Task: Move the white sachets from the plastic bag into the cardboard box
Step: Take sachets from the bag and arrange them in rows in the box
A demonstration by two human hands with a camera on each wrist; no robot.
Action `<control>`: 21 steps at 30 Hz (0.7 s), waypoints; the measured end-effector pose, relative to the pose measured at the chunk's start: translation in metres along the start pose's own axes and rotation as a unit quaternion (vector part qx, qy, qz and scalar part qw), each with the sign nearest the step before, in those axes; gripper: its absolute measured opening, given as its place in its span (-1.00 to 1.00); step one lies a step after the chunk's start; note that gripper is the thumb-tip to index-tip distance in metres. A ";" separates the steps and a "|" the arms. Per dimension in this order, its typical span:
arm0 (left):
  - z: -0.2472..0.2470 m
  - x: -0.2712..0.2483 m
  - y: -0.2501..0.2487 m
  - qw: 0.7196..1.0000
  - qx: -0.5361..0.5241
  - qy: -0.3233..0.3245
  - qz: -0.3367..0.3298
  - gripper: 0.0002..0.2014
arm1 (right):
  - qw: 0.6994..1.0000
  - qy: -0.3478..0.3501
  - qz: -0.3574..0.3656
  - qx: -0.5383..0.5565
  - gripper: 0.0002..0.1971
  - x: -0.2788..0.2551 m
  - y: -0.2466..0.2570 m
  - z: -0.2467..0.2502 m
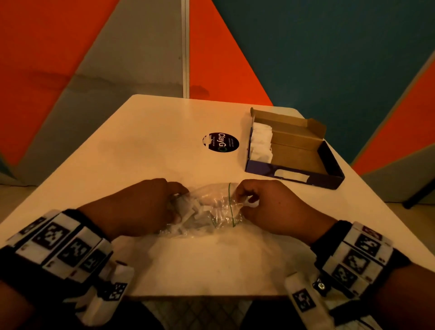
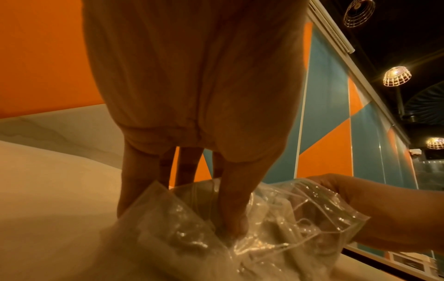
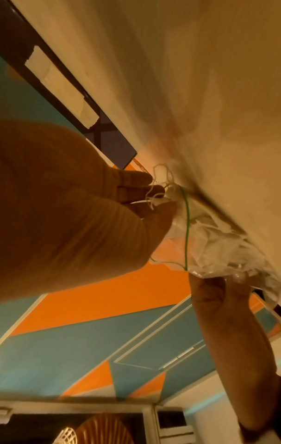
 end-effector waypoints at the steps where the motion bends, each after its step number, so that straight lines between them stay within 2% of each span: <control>1: 0.000 0.000 0.000 1.000 -0.006 -0.002 0.000 -0.43 | 1.000 0.016 0.001 -0.009 -0.76 -0.002 0.003 0.000; 3: 0.000 0.000 -0.002 1.000 -0.014 -0.004 -0.003 -0.44 | 0.998 0.047 0.001 -0.029 -0.70 -0.004 0.010 0.000; 6: 0.002 -0.001 -0.004 1.000 -0.009 -0.006 -0.002 -0.44 | 0.991 0.104 -0.023 -0.078 -0.72 -0.006 0.021 0.002; 8: 0.003 -0.002 -0.005 1.000 -0.015 -0.008 -0.002 -0.45 | 0.982 0.154 -0.038 -0.099 -0.60 -0.007 0.026 0.002; 9: 0.003 -0.003 -0.005 1.000 -0.018 -0.010 -0.004 -0.47 | 0.982 0.158 -0.038 -0.099 -0.54 -0.009 0.029 0.003; 13: 0.003 -0.005 -0.007 0.999 -0.038 -0.010 -0.002 -0.50 | 0.992 0.092 0.028 -0.083 -0.54 -0.005 0.036 -0.002; 21: 0.003 -0.005 -0.008 0.999 -0.039 -0.004 0.009 -0.50 | 0.996 0.031 0.053 -0.062 -0.65 0.005 0.032 -0.013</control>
Point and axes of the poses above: each hand's wrist, its own x-axis towards the middle knuckle, its own z-axis out of the back of the hand, y = z × x, the point moved 1 cm from there along x, towards the middle knuckle, and after that the axes turned 3 degrees about -z, right-handed, at the moved point
